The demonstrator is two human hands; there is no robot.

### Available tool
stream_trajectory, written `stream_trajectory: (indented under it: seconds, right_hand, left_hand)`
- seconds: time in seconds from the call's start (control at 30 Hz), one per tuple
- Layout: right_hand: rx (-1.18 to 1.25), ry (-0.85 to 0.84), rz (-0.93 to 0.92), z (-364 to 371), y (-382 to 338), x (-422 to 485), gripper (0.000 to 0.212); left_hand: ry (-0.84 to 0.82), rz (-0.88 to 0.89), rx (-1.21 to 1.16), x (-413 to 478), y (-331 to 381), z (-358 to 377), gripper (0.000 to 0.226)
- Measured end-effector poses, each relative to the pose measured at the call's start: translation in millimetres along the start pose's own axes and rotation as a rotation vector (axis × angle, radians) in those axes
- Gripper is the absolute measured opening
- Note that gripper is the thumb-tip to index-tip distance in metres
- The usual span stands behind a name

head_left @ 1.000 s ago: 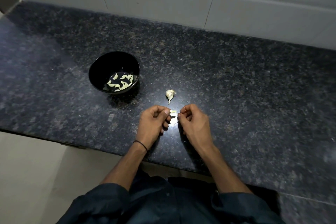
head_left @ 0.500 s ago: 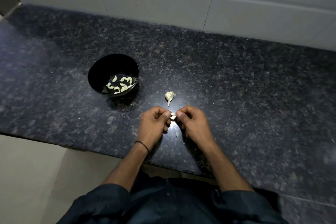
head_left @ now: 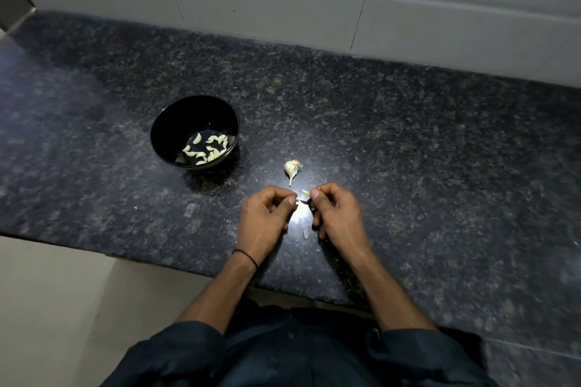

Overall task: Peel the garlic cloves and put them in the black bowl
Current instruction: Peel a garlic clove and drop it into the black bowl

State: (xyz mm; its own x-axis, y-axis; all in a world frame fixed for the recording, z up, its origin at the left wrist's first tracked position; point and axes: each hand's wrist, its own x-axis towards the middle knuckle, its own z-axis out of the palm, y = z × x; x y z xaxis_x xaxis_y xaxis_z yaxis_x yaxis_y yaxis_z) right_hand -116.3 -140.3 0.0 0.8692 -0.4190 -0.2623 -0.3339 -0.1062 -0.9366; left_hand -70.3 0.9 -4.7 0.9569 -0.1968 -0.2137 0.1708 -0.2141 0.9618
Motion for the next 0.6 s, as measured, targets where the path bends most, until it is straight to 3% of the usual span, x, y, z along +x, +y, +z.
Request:
stream_trajectory:
  seconds: [0.33, 0.6]
  right_hand:
    - [0.055, 0.027, -0.048, 0.2, 2.6, -6.9, 0.016]
    - [0.093, -0.019, -0.073, 0.1, 5.7, -6.5, 0.014]
  left_hand:
    - [-0.055, 0.090, 0.017, -1.4, -1.1, 1.5, 0.022]
    - [-0.069, 0.100, -0.052, -2.4, 5.2, -0.4, 0.014]
